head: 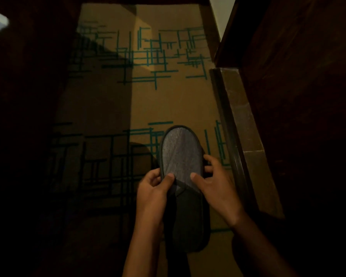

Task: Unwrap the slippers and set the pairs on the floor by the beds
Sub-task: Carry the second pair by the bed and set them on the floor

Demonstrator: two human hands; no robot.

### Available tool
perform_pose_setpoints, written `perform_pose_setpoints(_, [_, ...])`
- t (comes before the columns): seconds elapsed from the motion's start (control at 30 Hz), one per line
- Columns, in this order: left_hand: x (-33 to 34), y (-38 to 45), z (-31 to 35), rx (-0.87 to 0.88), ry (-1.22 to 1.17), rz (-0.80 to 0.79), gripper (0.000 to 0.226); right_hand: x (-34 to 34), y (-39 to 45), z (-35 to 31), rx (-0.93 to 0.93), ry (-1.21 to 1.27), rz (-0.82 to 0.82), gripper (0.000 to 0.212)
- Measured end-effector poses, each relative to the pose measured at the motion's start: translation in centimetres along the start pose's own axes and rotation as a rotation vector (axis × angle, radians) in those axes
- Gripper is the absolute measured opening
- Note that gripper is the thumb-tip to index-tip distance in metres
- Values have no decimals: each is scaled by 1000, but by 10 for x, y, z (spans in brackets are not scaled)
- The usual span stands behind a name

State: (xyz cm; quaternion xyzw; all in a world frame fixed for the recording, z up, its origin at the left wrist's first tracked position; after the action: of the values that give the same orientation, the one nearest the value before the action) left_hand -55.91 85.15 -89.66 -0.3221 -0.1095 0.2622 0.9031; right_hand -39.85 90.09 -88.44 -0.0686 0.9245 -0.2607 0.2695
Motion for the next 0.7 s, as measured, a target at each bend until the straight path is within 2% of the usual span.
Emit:
perform_pose_setpoints(0.13, [5, -9, 17, 121, 72, -69, 12, 3, -8, -11, -80, -41, 5, 90])
perform_pose_setpoints(0.23, [13, -11, 20, 165, 133, -149, 17, 1, -9, -14, -75, -22, -3, 105])
perform_pose_setpoints(0.27, [14, -13, 20, 165, 138, -170, 19, 2, -8, -12, -51, 56, -41, 102])
perform_pose_setpoints(0.3, [16, -13, 19, 164, 138, -193, 17, 3, -8, -9, -25, 164, -87, 89])
perform_pose_setpoints(0.37, [19, -17, 19, 162, 114, -234, 26, 4, -10, -8, -12, 358, -179, 42])
perform_pose_setpoints(0.4, [20, -19, 20, 159, 81, -250, 30, 5, -10, -7, -24, 414, -211, 33])
perform_pose_setpoints(0.53, [22, -22, 17, 106, -26, -325, 37, 3, -12, -2, -41, 538, -302, 24])
perform_pose_setpoints(0.63, [20, -22, 13, 90, -51, -377, 21, 2, -15, 1, -14, 528, -368, 44])
perform_pose_setpoints(0.7, [17, -21, 8, 59, -50, -392, 18, 4, -19, 4, 12, 529, -406, 45])
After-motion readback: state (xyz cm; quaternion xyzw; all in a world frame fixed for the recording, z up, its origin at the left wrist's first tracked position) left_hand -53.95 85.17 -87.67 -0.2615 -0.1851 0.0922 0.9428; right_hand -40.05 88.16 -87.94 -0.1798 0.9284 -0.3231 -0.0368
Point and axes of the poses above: each hand's wrist, its own y-axis towards the middle knuckle, its own x-axis out of the palm, z = x × y, the point moved 6 cm from there along y, towards the middle knuckle, and after that the axes turned 2 degrees about z, right-handed, at the moved point
